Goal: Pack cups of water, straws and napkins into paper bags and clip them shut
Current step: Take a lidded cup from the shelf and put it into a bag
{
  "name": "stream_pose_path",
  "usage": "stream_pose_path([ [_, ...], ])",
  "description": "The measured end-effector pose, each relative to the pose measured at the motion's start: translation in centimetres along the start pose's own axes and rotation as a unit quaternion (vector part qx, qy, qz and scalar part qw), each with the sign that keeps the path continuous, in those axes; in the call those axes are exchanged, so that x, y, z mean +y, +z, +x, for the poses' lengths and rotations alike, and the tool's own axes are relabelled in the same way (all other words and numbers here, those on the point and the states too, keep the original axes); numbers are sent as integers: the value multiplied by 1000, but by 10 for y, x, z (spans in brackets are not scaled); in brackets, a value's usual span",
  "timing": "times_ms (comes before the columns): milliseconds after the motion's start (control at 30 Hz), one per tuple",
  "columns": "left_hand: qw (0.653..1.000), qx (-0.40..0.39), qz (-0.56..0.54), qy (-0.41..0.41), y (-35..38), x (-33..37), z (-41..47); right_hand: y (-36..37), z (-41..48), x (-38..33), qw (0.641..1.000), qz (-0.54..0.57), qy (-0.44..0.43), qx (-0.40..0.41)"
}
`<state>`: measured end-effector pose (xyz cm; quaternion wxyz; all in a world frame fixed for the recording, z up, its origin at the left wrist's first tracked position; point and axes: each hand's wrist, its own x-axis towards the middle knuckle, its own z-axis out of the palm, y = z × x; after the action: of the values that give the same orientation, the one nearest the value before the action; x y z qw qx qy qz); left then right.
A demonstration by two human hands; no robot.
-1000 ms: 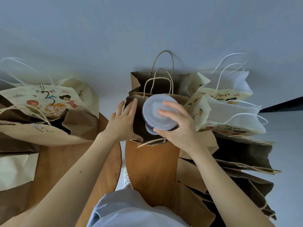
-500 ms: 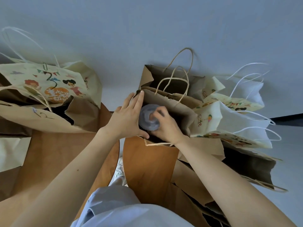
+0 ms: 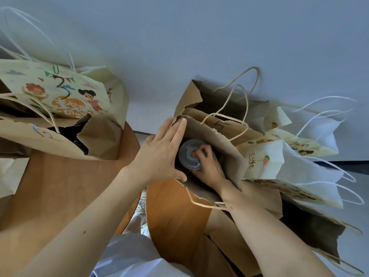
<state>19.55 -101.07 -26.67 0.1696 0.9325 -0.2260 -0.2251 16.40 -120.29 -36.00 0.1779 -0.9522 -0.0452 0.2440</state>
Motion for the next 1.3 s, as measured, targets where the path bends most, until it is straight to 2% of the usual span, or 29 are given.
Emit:
stream_pose_path([
  [133, 1000, 1, -9, -9, 1, 2, 0, 2, -3, 4, 998, -13, 53, -14],
  [300, 1000, 9, -17, -13, 0, 5, 0, -4, -9, 8, 990, -70, 104, -70],
  [567, 998, 18, -57, 6, -6, 11, -9, -23, -23, 10, 985, -86, 121, -94],
  [667, 998, 31, -54, 9, -11, 16, -18, -41, -31, -1, 987, -26, 151, -54],
  [767, 997, 61, -52, 9, -21, 22, -33, -71, -58, -12, 975, 132, 166, 63],
  [867, 992, 117, -56, 4, -30, 33, -57, -93, -99, -26, 959, 200, 139, 145],
  [1067, 977, 206, -57, -2, -35, 69, -137, -103, -182, -53, 943, 222, 62, 240],
  [1167, 969, 241, -54, -28, -21, 80, -183, -96, -213, -71, 947, 213, 17, 242],
  [1300, 956, 269, -68, -89, -1, 74, -249, -81, -240, -111, 960, 194, -48, 196],
])
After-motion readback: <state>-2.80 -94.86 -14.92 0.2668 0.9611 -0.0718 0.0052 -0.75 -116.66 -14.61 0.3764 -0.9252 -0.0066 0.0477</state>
